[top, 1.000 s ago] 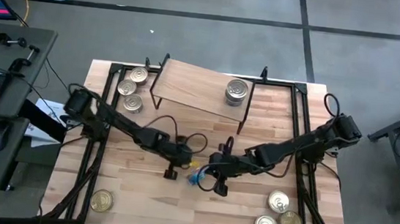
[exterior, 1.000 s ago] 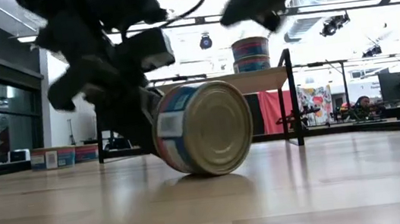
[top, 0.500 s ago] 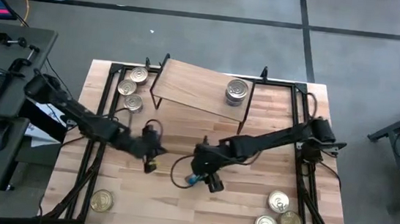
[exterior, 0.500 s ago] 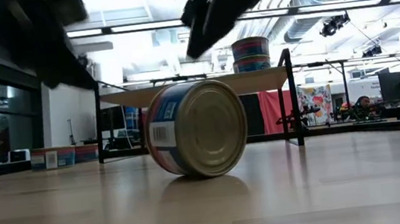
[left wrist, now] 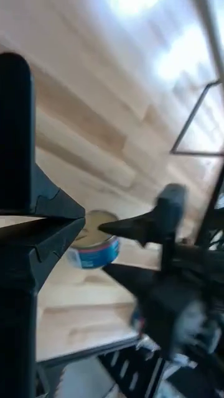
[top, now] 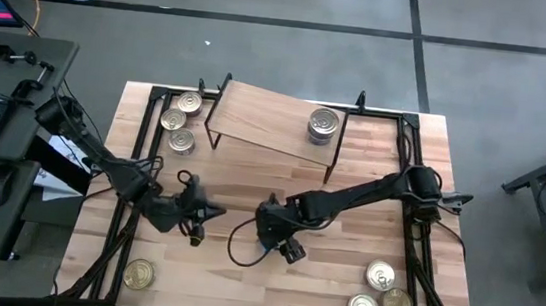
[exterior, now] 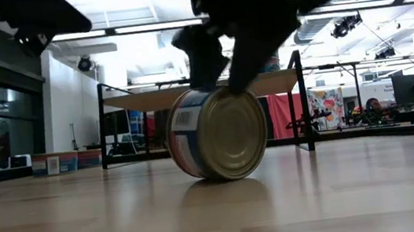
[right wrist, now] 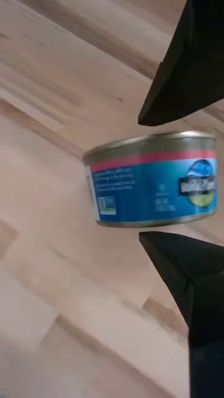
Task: Stack canned seafood by type on shelf
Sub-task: Stack the blue tuna can on top of the stacked blue tuna cans on the shelf
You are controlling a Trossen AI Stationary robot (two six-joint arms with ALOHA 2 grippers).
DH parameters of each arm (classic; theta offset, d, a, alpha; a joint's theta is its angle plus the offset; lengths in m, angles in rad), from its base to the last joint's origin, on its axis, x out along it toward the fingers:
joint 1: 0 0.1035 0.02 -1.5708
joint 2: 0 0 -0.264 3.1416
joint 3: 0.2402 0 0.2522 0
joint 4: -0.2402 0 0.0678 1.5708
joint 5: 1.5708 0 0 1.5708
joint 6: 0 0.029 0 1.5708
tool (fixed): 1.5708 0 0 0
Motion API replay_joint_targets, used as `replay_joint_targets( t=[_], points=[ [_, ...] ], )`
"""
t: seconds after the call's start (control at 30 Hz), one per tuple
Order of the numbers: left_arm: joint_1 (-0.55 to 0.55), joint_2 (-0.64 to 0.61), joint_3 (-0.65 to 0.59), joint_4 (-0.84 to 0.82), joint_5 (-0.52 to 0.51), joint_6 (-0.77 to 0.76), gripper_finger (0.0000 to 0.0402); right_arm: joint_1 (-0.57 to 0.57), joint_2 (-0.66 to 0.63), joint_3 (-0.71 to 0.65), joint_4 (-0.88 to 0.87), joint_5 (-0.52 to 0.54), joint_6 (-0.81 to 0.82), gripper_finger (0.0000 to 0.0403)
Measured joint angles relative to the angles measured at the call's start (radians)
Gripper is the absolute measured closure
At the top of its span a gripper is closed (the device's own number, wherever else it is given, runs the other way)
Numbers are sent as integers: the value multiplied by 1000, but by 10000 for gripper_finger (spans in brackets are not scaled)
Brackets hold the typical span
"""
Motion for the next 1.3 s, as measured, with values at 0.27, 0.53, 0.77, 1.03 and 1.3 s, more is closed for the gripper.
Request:
replay_joint_targets(
  t=[0.27,0.53,0.77,1.03,1.3],
  points=[
    [0,0,84,4,-96,168,402,6,0,-48,-1,37,9,180],
    [73,-87,287,-188,-117,419,402,13,-52,79,-176,122,94,237],
    [206,-208,326,-241,-100,514,401,-18,-233,148,-314,455,140,237],
    [261,-191,318,-236,-29,513,401,-106,-412,150,-362,903,107,237],
    [261,-111,317,-239,-28,558,402,-224,-405,151,-423,1018,15,237]
  ],
)
